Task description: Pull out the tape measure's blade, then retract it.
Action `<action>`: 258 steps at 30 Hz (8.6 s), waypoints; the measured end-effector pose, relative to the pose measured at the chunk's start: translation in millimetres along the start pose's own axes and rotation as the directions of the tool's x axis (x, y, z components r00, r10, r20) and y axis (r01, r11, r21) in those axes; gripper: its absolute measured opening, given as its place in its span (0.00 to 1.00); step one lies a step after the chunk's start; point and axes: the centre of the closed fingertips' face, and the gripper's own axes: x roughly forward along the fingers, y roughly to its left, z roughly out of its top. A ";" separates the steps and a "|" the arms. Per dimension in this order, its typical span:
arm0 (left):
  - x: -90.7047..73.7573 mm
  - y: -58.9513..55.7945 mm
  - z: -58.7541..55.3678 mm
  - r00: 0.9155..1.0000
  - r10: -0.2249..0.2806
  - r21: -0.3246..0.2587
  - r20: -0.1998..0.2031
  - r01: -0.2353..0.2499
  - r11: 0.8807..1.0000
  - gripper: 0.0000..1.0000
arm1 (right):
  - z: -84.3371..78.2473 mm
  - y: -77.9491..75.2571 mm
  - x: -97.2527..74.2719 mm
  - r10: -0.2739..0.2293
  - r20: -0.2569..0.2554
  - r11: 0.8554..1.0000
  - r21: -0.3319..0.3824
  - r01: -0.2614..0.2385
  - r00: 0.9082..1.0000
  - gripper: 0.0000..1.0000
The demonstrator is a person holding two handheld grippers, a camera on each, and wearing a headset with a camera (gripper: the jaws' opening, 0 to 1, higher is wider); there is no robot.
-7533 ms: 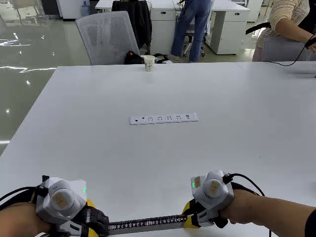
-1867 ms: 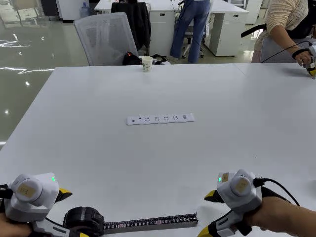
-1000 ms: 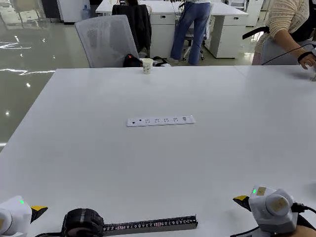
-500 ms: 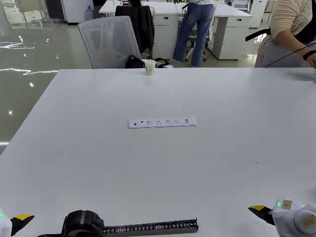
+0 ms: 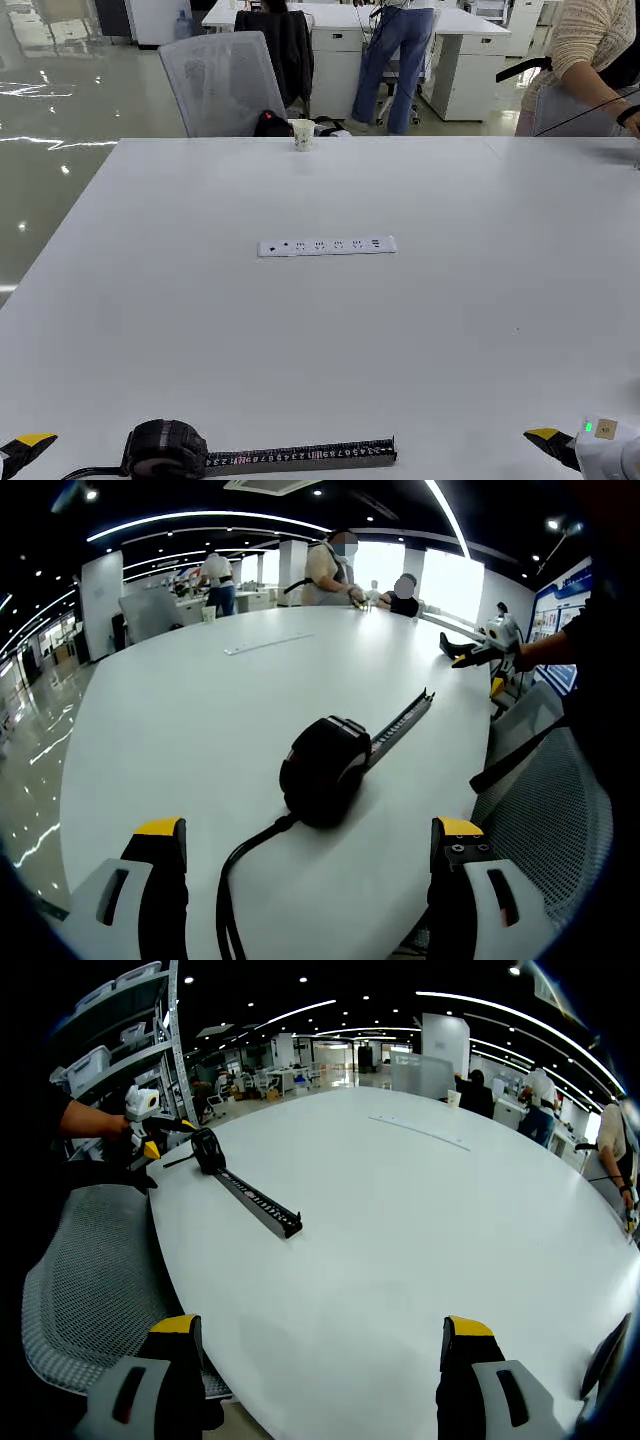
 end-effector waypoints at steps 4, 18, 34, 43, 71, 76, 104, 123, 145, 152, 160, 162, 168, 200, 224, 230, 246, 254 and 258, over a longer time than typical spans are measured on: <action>-0.1 0.4 0.7 1.000 0.005 0.000 0.004 -0.005 1.000 0.99 | -1.7 -1.4 -3.5 -0.007 -0.001 1.000 0.004 0.007 1.000 0.99; -2.8 4.9 -9.5 0.999 0.022 0.006 -0.041 -0.022 1.000 0.99 | -3.7 -7.3 -5.3 -0.009 0.013 1.000 -0.001 0.009 1.000 0.99; 5.6 -4.0 7.7 0.999 0.034 -0.022 -0.002 -0.034 0.999 0.99 | 11.9 -7.8 -3.9 0.016 0.013 0.999 -0.048 -0.016 1.000 0.99; 16.3 -5.6 9.3 0.999 0.045 -0.051 -0.019 -0.046 0.998 0.99 | 15.5 -8.9 -4.0 0.026 -0.011 0.996 -0.086 -0.027 1.000 0.99; 44.8 -21.3 36.0 0.997 0.072 -0.092 0.014 -0.070 0.993 0.99 | 58.0 0.2 13.6 0.082 -0.069 0.971 -0.221 -0.095 0.994 0.99; 48.8 -29.8 37.4 0.997 0.070 -0.080 0.017 -0.069 0.994 0.99 | 63.6 3.4 18.8 0.091 -0.076 0.964 -0.242 -0.107 0.993 0.99; 62.5 -16.1 43.6 0.959 0.272 -0.201 0.084 -0.251 0.947 0.99 | 81.1 12.8 52.9 0.145 -0.146 0.926 -0.327 -0.186 0.979 0.99; 65.2 2.2 45.6 0.873 0.465 -0.342 0.146 -0.397 0.852 0.99 | 85.0 15.5 81.4 0.159 -0.216 0.899 -0.371 -0.231 0.963 0.99; 79.4 -7.0 41.8 0.868 0.463 -0.287 0.181 -0.403 0.869 0.99 | 69.3 23.6 107.2 0.183 -0.332 0.846 -0.426 -0.320 0.925 0.88; 83.9 -11.9 38.2 0.880 0.444 -0.275 0.166 -0.391 0.878 0.99 | 67.0 29.4 109.7 0.208 -0.354 0.816 -0.451 -0.362 0.912 0.70; 82.3 -10.1 34.9 0.882 0.449 -0.295 0.141 -0.395 0.870 0.99 | 61.5 37.0 112.2 0.242 -0.383 0.802 -0.438 -0.406 0.892 0.53; 82.0 -10.3 34.7 0.883 0.450 -0.306 0.133 -0.395 0.866 0.99 | 61.3 37.3 112.6 0.242 -0.386 0.797 -0.444 -0.409 0.890 0.49; 81.5 -8.7 34.8 0.879 0.456 -0.309 0.141 -0.399 0.864 0.99 | 59.3 40.3 112.7 0.262 -0.397 0.792 -0.433 -0.431 0.880 0.38; 78.5 -2.8 37.7 0.865 0.477 -0.340 0.157 -0.406 0.848 0.94 | 51.6 36.1 117.7 0.232 -0.466 0.727 -0.500 -0.470 0.854 0.13; 83.0 4.6 31.3 0.857 0.504 -0.354 0.104 -0.442 0.824 0.70 | 52.8 34.8 120.1 0.203 -0.463 0.777 -0.459 -0.430 0.863 0.11; 81.5 6.9 29.0 0.858 0.506 -0.352 0.087 -0.448 0.822 0.65 | 53.2 34.6 120.6 0.208 -0.456 0.792 -0.441 -0.423 0.865 0.11; 84.3 8.6 25.1 0.885 0.465 -0.343 0.027 -0.429 0.836 0.62 | 55.3 35.9 122.5 0.224 -0.452 0.789 -0.436 -0.433 0.863 0.10; 82.7 7.1 24.9 0.887 0.461 -0.339 0.035 -0.423 0.840 0.62 | 55.6 38.9 121.0 0.225 -0.451 0.760 -0.473 -0.445 0.864 0.10; 83.0 6.5 24.5 0.890 0.456 -0.337 0.026 -0.422 0.842 0.62 | 55.9 38.5 122.2 0.225 -0.448 0.759 -0.476 -0.444 0.865 0.10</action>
